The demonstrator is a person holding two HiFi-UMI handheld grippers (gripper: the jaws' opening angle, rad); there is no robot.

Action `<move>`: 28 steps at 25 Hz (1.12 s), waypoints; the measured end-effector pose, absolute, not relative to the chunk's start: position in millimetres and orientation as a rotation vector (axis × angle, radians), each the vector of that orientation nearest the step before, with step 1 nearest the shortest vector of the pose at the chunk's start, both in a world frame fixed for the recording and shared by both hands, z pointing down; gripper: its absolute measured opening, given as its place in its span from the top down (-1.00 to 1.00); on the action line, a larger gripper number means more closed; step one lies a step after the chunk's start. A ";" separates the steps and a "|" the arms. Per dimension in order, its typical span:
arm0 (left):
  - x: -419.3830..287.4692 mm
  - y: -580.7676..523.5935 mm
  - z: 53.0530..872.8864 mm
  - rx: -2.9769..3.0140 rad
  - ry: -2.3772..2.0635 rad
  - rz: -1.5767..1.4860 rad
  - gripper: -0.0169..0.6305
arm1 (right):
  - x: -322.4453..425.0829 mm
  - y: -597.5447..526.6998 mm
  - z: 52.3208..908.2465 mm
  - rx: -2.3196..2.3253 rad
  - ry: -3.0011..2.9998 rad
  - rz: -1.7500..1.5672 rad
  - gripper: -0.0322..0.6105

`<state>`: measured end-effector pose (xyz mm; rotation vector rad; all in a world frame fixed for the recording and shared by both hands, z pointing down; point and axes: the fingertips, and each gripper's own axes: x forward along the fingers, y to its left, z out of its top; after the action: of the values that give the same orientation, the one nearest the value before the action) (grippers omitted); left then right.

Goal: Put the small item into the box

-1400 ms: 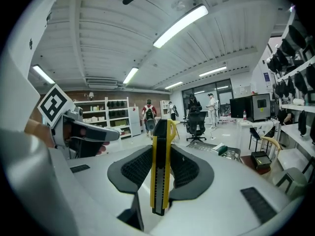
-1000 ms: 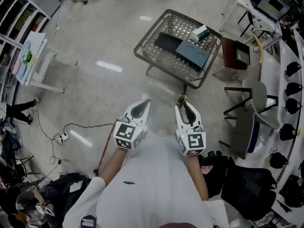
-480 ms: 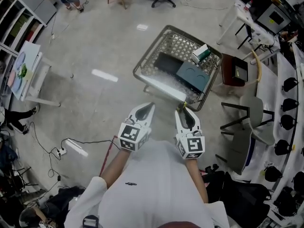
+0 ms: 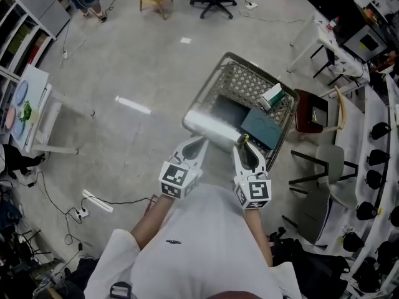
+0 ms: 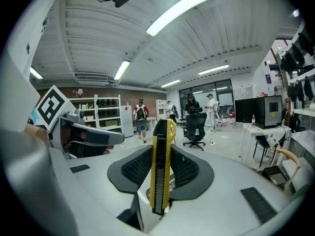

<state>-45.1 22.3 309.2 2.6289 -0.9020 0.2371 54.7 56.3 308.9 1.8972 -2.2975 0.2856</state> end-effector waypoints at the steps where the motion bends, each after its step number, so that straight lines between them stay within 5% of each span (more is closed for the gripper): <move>1: -48.8 10.7 311.1 2.625 -0.905 0.239 0.94 | 53.2 46.4 312.0 1.901 -2.290 0.292 0.57; 28: 1.5 -112.4 368.8 2.481 -0.987 0.408 0.94 | 104.0 -101.4 381.5 1.634 -2.340 0.434 0.57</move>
<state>1.5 -112.4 368.8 2.4813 -0.9866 0.4079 104.0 -101.4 381.5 1.6341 -2.3404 0.4345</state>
